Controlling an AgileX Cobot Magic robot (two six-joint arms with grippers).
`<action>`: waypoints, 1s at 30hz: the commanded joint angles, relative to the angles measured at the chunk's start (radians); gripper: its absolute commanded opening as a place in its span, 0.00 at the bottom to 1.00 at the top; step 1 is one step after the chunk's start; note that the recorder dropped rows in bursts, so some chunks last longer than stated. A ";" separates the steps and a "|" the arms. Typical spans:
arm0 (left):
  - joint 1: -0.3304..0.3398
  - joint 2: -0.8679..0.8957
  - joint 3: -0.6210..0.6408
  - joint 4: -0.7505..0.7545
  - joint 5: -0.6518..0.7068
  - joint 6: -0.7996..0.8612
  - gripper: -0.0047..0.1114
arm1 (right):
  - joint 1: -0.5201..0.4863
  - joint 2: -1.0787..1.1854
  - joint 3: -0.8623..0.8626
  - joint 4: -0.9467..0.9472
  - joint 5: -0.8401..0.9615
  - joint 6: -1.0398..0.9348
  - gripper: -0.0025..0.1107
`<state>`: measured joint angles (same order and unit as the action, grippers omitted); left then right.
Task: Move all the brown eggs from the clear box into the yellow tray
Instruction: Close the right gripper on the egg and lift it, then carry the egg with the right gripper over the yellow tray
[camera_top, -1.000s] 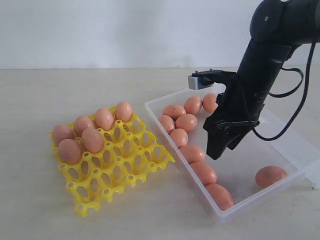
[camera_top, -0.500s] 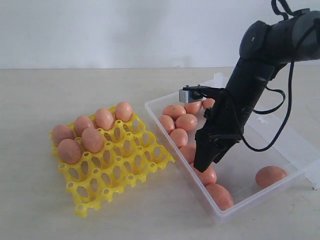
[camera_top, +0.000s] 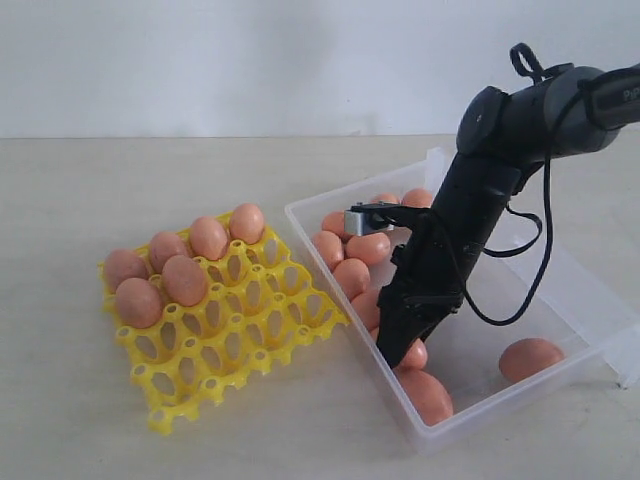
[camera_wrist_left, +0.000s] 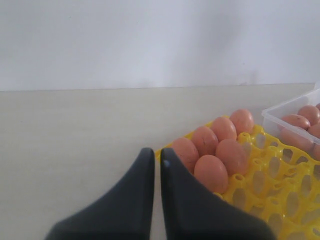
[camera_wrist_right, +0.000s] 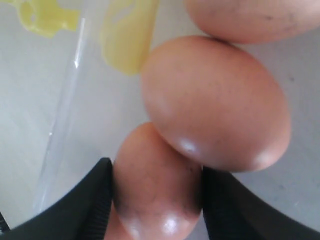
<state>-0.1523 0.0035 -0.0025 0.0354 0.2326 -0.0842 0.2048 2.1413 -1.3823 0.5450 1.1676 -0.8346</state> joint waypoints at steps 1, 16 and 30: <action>0.002 -0.003 0.003 -0.001 -0.007 -0.002 0.08 | 0.005 0.013 0.002 -0.006 -0.038 -0.012 0.02; 0.002 -0.003 0.003 -0.001 -0.007 -0.002 0.08 | 0.010 -0.261 0.074 -0.074 -0.215 0.451 0.02; 0.002 -0.003 0.003 -0.001 -0.007 -0.002 0.08 | 0.491 -0.514 0.621 -0.088 -1.829 0.542 0.02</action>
<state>-0.1523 0.0035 -0.0025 0.0354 0.2326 -0.0842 0.6370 1.5841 -0.7728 0.4969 -0.4229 -0.3019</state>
